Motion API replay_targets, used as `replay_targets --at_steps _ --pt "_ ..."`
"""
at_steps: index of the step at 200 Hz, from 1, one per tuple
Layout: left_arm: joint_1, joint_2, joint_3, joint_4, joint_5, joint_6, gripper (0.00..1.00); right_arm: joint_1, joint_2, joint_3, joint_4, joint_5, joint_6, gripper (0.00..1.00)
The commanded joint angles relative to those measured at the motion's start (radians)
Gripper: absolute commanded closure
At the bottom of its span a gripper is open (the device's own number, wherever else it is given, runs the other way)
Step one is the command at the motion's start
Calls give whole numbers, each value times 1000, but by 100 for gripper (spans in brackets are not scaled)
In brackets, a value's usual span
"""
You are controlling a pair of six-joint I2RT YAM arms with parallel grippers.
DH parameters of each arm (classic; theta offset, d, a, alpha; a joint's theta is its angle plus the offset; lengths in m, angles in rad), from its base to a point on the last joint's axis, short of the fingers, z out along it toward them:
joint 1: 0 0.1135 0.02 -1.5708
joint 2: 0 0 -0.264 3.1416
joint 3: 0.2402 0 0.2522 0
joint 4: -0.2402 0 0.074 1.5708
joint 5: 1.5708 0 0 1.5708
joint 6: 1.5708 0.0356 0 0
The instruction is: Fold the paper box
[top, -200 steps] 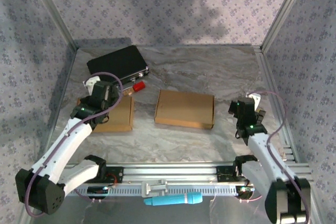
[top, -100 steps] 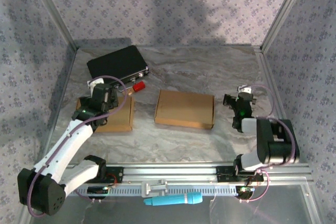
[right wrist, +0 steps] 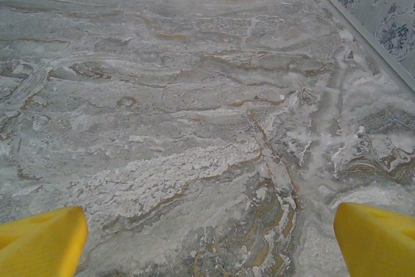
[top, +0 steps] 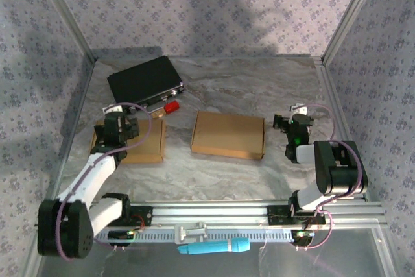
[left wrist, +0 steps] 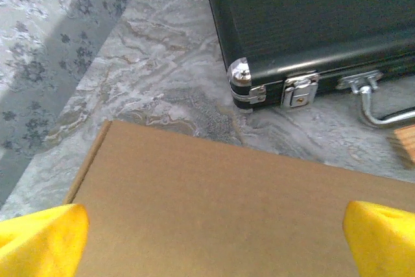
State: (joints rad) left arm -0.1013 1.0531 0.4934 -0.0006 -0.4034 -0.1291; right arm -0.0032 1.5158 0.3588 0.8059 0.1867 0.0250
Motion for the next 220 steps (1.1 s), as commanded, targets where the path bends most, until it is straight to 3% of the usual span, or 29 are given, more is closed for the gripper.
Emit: replay_targets --at_steps 1,29,48,61,90,112,123,134,220 --pt "29 136 -14 274 88 57 0 0 2 16 30 19 -19 1" --pt "43 310 -40 533 127 4 0 -1 1 16 30 18 -19 1" --pt "47 374 32 485 164 58 0 -1 2 16 30 19 -20 1" --pt "48 394 26 542 177 107 0 -1 2 16 30 19 -20 1" --pt "85 504 -166 1015 187 84 0 -1 1 16 31 20 -20 1" --pt "85 490 -143 964 197 86 0 -1 3 16 30 21 -20 1" --pt "89 475 -87 814 180 64 0 0 4 16 30 20 -20 1" --pt "99 490 -106 883 196 67 0 -1 4 18 30 20 -20 1" --pt "98 480 -100 850 197 66 0 2 6 20 27 25 -22 1"
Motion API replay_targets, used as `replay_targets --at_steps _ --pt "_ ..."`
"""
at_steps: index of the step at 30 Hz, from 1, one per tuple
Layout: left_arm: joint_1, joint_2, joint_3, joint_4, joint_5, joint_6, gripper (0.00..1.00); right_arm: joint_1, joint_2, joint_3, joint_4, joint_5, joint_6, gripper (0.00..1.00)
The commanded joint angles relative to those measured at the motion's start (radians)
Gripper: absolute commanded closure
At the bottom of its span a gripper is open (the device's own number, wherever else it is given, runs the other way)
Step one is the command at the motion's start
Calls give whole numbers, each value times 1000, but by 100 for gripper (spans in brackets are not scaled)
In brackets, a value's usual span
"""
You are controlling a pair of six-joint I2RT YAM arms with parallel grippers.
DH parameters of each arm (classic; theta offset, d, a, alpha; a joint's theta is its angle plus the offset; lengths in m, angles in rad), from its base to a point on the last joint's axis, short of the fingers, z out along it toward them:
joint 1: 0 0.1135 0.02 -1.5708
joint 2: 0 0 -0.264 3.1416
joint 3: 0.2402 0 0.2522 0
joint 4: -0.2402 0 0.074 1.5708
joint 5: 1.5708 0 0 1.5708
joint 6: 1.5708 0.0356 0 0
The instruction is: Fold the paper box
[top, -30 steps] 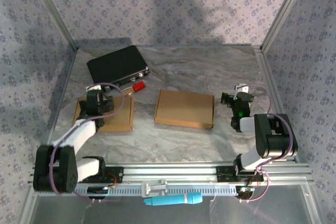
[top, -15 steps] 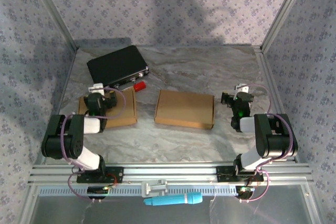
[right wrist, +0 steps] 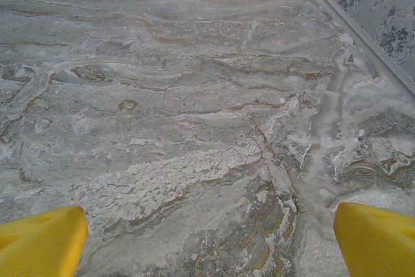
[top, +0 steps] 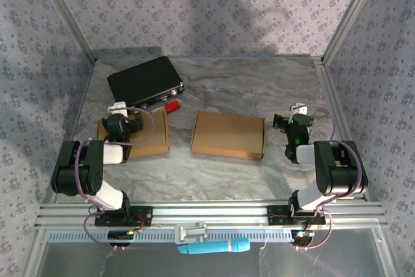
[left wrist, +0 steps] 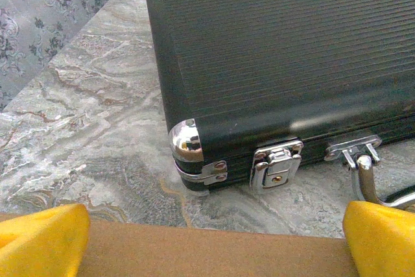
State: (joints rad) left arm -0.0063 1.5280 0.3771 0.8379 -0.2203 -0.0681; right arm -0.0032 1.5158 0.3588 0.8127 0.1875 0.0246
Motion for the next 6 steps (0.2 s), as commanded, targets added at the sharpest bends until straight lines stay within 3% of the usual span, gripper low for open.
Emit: replay_targets --at_steps 1,6 --pt "2 5 17 12 14 4 0 2 6 20 21 24 -22 1" --pt "3 5 17 10 14 4 0 16 2 7 44 59 -24 1"
